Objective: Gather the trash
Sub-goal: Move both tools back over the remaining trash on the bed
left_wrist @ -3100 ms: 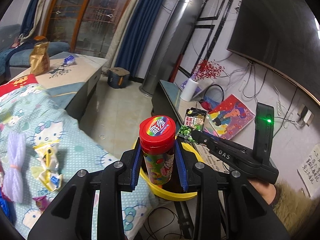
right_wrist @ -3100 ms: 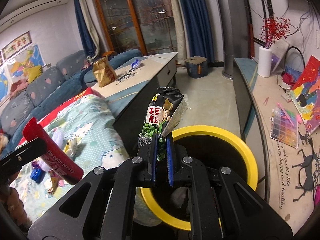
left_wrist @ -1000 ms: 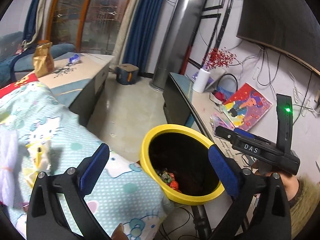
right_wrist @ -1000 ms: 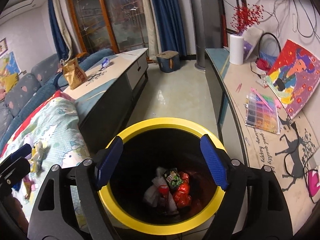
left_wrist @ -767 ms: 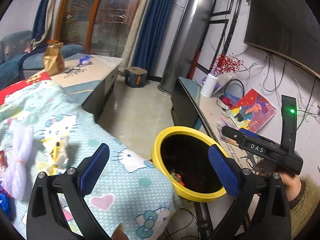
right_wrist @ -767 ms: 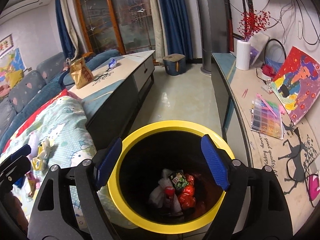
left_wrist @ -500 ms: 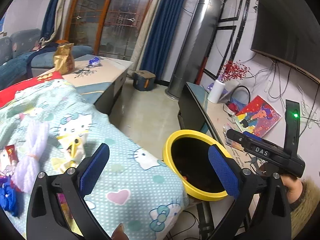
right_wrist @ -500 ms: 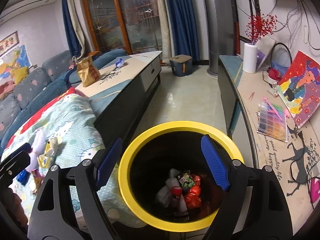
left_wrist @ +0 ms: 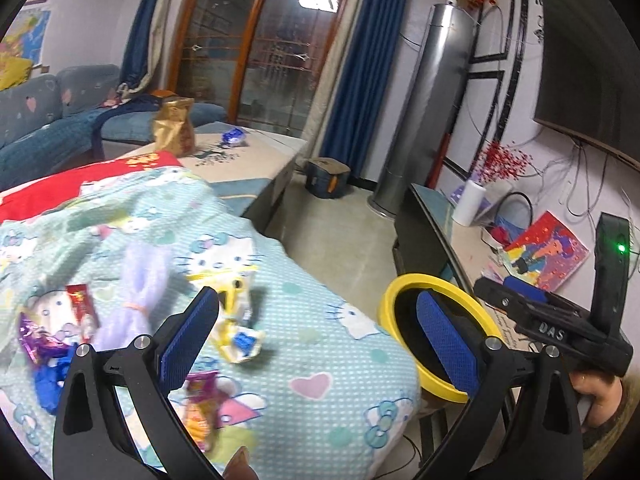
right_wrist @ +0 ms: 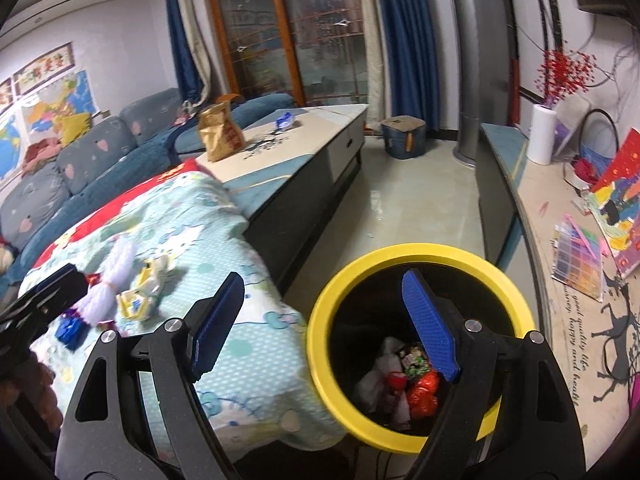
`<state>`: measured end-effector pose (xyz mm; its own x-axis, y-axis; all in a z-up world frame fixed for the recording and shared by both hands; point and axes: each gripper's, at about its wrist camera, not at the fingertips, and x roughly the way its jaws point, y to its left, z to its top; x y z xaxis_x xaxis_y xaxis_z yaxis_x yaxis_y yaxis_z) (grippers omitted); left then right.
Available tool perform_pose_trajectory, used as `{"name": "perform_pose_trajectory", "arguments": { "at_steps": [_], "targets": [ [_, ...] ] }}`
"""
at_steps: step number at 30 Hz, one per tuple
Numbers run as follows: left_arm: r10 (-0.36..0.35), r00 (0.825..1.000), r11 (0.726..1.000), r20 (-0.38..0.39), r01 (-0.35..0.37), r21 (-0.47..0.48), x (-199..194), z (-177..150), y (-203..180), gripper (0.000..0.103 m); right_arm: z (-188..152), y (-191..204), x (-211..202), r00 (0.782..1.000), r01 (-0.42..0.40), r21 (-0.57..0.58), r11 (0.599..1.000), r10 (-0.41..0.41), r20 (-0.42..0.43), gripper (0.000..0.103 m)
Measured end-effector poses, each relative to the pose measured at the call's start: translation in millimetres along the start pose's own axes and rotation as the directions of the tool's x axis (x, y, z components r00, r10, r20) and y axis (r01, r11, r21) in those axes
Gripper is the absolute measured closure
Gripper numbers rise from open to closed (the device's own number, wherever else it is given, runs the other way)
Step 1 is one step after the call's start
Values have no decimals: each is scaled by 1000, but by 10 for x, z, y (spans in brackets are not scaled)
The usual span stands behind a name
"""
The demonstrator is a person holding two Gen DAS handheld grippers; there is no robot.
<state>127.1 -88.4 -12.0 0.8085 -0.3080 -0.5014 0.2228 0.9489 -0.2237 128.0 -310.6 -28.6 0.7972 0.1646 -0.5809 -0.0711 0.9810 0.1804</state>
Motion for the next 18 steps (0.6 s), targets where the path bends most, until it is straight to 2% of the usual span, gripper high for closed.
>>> {"name": "perform_pose_trajectory", "arguments": {
  "at_steps": [18],
  "targets": [
    [127,989,987,71,-119,-105,-349,109,616,7,-46,606,-65,991,-134,-67,989,134,-12,30]
  ]
}}
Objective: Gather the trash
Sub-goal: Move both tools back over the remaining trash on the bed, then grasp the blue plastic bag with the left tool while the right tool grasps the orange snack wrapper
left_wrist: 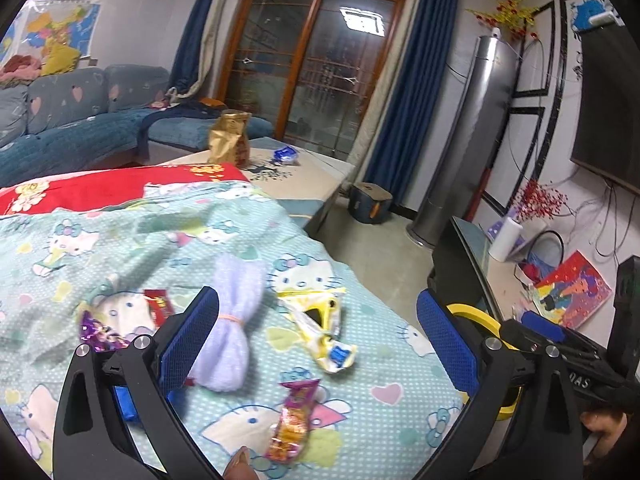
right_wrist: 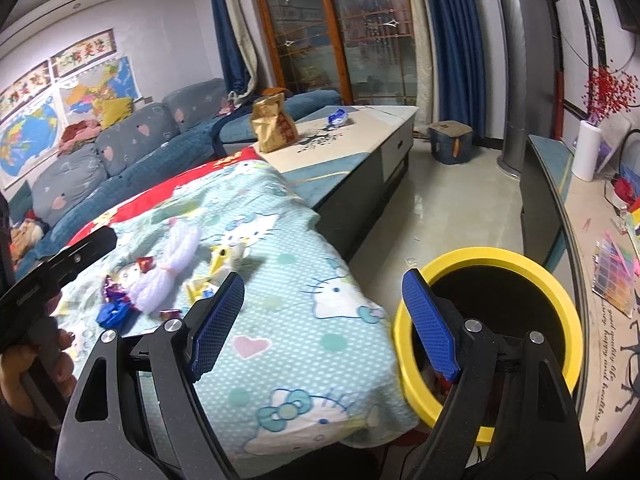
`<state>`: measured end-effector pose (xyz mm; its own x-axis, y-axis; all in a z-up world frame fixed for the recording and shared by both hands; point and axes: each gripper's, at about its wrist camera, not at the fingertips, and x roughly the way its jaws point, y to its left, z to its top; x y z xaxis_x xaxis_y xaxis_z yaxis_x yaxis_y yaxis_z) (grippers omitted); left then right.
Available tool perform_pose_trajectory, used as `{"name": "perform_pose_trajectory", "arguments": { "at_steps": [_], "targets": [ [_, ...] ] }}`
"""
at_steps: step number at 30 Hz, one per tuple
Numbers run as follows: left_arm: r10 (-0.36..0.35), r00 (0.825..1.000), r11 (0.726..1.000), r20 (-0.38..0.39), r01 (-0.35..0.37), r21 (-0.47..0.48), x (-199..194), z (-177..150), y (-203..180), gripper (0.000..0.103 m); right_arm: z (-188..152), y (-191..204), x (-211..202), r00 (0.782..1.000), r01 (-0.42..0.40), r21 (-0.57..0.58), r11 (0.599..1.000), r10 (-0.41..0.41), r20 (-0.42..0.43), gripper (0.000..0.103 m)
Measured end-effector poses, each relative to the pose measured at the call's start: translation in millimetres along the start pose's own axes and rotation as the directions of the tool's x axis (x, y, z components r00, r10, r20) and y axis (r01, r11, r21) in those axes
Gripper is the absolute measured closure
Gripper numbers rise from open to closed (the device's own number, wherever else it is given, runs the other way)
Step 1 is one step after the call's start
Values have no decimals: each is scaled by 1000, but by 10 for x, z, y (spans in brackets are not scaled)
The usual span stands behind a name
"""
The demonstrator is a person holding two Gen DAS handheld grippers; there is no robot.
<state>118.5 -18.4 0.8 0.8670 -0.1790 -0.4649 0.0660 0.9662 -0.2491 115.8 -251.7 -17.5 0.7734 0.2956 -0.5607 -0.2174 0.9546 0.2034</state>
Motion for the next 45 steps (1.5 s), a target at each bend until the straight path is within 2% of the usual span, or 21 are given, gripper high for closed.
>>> {"name": "perform_pose_trajectory", "arguments": {
  "at_steps": [18,33,39,44,45],
  "targets": [
    [103,995,993,-2,-103,-58,-120,-17,545,7,-181,682,222,988,-135,-87,987,127,-86,30],
    [209,975,966,-82,-219,-140,-204,-281,1107,7,-375,1117,530,966,-207,-140,968,180,-186,30],
    [208,968,959,-139,-230,-164,-217,-435,1237,7,-418,1187,674,956,-222,-130,966,190,-223,30],
    [167,970,957,-180,-203,-208,-181,-560,1337,9,-444,1244,800,948,-233,-124,965,196,-252,30],
    [161,970,956,-185,-200,-216,-165,-576,1349,12,-446,1263,825,946,-236,-126,963,198,-256,30]
  ]
}}
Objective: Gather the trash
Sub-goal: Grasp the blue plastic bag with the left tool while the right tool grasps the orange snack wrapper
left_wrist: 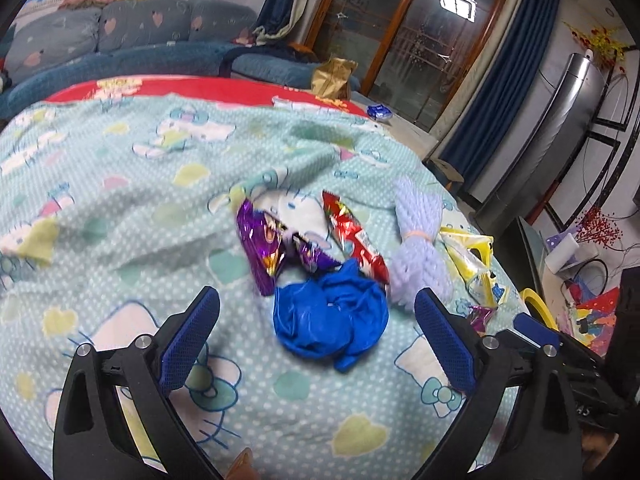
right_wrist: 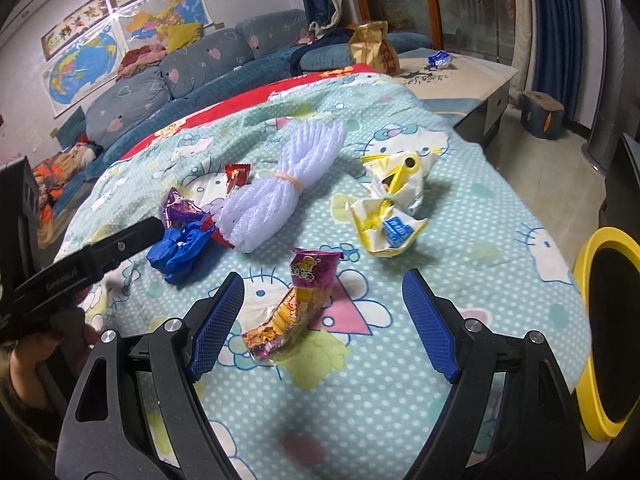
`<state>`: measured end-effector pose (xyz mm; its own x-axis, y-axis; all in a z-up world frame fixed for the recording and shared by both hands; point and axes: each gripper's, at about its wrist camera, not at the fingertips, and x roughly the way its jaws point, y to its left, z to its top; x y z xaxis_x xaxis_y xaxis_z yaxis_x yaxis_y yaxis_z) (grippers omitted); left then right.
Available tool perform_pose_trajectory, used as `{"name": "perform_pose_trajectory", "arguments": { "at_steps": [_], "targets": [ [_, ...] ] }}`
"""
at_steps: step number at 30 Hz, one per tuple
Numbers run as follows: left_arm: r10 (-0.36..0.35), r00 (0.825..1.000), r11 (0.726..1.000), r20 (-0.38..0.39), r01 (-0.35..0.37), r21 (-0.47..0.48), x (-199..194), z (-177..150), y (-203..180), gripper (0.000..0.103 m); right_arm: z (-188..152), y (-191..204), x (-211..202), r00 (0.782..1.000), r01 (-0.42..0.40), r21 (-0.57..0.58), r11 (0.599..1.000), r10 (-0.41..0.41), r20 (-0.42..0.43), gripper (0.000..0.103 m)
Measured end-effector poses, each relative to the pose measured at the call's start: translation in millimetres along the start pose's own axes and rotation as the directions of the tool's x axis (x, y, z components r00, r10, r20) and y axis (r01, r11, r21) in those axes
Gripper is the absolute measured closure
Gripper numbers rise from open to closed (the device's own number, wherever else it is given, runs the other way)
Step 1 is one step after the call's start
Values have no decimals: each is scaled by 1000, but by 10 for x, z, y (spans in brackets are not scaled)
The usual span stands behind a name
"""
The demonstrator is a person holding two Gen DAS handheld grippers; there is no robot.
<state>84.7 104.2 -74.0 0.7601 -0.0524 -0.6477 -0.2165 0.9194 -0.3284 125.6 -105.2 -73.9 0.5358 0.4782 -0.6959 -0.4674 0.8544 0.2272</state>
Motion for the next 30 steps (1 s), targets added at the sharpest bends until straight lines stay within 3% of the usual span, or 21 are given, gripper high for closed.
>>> {"name": "perform_pose_trajectory", "arguments": {
  "at_steps": [6,9,15,20,30],
  "targets": [
    [-31,998,999,-47,29,-36,105,-86,34,26,37,23,129,1000,-8,-2,1000,8,-21,30],
    [-39,997,998,-65,36,-48,163,-117,51,34,48,35,192,999,-18,-2,1000,18,-33,35],
    [-35,997,998,-66,32,-45,178,-132,46,42,14,4,282,997,-46,23,999,48,-67,51],
    [-40,996,999,-77,37,-40,189,-144,22,54,-31,8,287,994,-65,17,998,66,-86,79],
    [-83,992,997,-99,82,-9,124,-201,-70,76,-107,9,154,992,-93,7,996,94,-85,83]
  ]
}}
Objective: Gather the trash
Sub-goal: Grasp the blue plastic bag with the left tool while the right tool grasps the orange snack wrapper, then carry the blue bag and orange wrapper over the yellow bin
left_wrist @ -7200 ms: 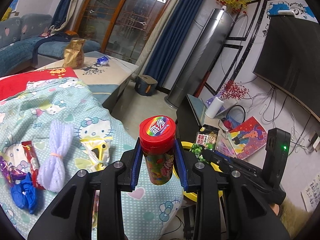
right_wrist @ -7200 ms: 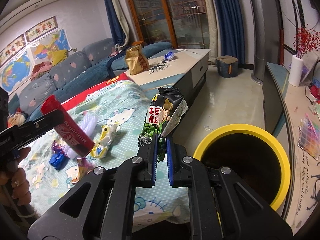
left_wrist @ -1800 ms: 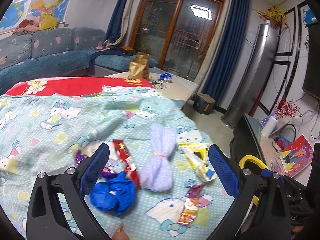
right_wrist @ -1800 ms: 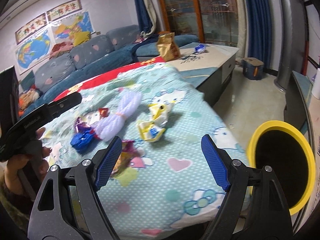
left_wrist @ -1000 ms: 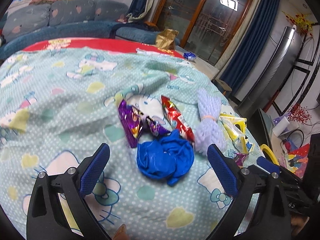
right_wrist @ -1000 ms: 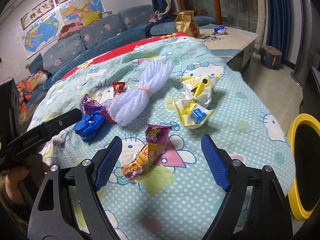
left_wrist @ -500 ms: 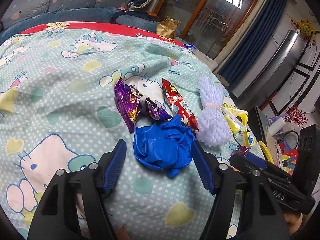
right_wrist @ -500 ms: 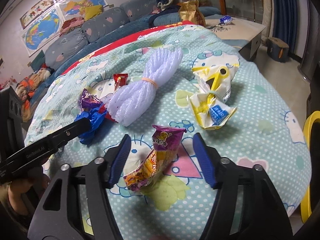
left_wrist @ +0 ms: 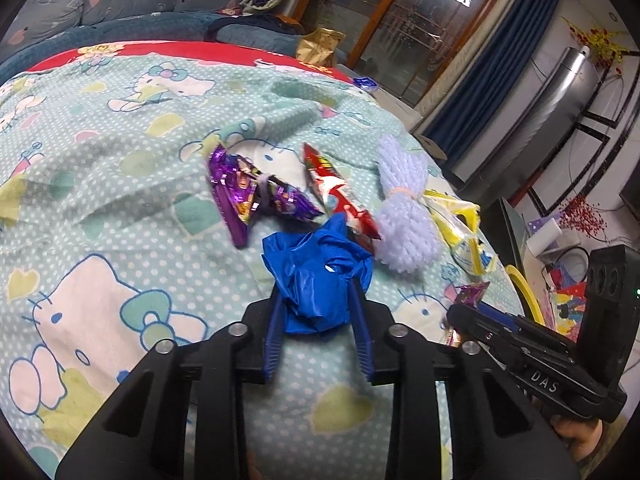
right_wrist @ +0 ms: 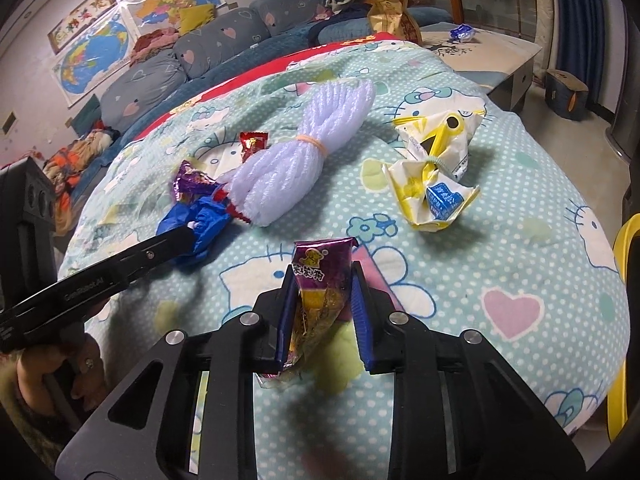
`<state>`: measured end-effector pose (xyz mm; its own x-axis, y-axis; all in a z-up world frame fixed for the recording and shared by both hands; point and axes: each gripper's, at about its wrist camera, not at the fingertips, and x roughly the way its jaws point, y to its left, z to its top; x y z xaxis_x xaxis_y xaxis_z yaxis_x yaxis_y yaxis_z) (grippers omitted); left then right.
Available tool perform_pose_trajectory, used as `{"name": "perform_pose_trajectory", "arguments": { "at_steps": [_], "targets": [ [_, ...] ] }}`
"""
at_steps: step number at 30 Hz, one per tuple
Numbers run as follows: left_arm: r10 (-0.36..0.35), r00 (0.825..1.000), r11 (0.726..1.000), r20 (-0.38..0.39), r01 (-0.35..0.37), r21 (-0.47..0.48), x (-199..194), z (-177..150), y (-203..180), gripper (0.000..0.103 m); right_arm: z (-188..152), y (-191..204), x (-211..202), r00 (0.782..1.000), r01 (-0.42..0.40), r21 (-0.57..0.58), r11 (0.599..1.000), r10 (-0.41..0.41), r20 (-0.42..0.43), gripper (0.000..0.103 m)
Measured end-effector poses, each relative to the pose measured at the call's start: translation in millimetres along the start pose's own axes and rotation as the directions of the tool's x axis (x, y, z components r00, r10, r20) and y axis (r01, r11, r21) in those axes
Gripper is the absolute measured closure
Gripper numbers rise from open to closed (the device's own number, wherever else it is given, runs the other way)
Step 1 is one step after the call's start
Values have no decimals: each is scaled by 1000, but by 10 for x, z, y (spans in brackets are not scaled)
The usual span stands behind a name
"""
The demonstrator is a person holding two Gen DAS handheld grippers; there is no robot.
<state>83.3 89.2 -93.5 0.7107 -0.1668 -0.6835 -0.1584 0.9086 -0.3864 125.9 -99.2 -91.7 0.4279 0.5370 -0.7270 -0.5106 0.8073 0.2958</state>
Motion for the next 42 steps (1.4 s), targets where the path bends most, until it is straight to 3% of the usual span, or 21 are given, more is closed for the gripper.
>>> {"name": "perform_pose_trajectory", "arguments": {
  "at_steps": [4,18,32,42],
  "targets": [
    [-21,1000,1000,0,21,22,-61,-24,-80,82,-30,20,-88,1000,-13,-12,1000,13,6,83],
    [-102,993,990,66,94,107,-403,55,-459,88,-22,-108,-421,998,-6,-8,1000,6,57,83],
    [-169,983,970,72,152,191,-434,146,-873,88,35,-475,-758,990,56,53,997,-62,126,83],
    [-230,972,940,55,208,269,-343,152,-1276,88,123,-778,-1010,974,105,104,989,-123,190,83]
  ]
}}
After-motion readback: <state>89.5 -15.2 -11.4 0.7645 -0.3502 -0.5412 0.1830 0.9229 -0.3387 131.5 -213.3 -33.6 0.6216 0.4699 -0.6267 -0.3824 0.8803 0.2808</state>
